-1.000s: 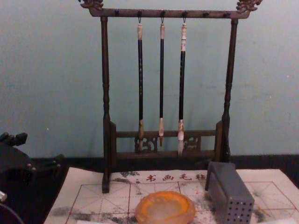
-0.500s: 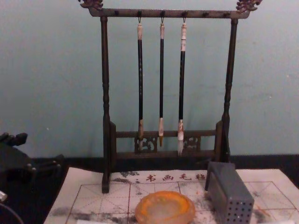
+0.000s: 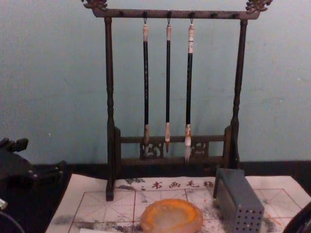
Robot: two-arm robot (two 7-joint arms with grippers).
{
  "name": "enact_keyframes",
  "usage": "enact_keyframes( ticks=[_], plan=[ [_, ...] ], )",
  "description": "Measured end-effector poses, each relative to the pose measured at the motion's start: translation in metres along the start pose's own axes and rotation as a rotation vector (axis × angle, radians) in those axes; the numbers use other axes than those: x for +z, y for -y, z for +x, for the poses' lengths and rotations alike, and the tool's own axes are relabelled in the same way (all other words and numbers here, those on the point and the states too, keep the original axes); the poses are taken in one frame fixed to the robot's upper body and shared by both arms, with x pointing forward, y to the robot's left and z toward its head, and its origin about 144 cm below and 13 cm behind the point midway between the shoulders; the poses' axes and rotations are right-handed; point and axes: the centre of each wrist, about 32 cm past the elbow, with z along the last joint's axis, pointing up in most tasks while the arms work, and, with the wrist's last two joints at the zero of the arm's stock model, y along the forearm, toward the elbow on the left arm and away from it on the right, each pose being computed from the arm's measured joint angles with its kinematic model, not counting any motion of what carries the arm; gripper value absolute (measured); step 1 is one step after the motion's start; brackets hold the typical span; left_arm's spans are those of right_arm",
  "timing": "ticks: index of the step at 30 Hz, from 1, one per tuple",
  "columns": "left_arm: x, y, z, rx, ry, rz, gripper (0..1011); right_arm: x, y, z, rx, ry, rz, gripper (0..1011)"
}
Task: Pick up the brush from the inkstone, write on the paper, then place the brush back to its original position.
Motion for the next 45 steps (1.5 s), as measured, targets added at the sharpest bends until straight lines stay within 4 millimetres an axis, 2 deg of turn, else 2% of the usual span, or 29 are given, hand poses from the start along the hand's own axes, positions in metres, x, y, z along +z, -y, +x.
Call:
enact_keyframes(
  ticks=[19,34,45],
  plan=[
    [0.000,0.000,0.000,0.000,0.000,0.000,1001,-0.010,-0.019,0.006,0.017,-0.060,0.058,177],
    [0.000,0.000,0.000,0.000,0.000,0.000,1001,-0.018,-0.056,0.013,0.034,-0.127,0.131,177],
    [0.000,0.000,0.000,0.000,0.000,0.000,1001,-0.035,-0.089,0.017,-0.013,-0.160,0.177,177]
  ],
)
